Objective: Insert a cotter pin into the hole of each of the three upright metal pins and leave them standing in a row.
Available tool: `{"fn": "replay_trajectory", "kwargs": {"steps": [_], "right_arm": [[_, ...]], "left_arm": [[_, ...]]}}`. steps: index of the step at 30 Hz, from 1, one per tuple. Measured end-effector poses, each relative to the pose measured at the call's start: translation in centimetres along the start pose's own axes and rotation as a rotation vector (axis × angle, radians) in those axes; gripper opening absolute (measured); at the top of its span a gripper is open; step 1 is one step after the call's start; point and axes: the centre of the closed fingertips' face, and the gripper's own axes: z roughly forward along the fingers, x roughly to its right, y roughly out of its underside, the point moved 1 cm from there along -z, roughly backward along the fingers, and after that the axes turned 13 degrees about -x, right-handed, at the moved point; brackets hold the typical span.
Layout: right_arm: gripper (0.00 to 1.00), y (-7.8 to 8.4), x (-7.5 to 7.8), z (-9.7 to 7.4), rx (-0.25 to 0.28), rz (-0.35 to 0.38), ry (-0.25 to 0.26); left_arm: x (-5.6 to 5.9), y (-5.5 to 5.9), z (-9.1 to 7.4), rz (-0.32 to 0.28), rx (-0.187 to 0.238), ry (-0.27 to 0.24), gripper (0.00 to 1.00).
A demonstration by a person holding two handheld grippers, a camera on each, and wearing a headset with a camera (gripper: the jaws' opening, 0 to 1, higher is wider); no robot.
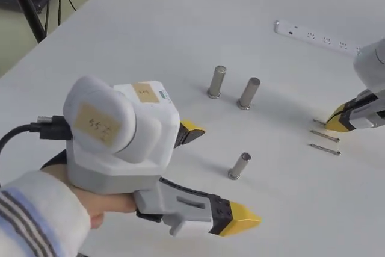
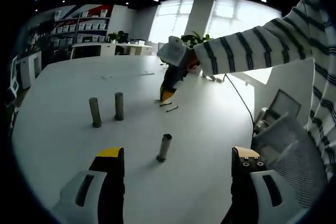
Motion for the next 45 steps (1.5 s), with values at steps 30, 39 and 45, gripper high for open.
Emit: {"fn": "replay_trajectory", "kwargs": {"steps": [30, 39, 45], "right_arm": [[0.00, 0.0, -0.7, -0.8, -0.012, -0.131, 0.069], [0.00, -0.8, -2.0, -3.6, 0.095, -0.143, 0.112], [0.00, -1.6, -3.9, -6.0, 0.179, -0.156, 0.147]], "left_arm": [[0.4, -0.7, -1.1, -0.013, 0.028, -0.028, 0.79], [0.7, -0.8, -1.1, -0.029, 0.039, -0.024, 0.78], [0.8, -1.3, -1.2, -0.013, 0.045, -0.027, 0.75]]}}
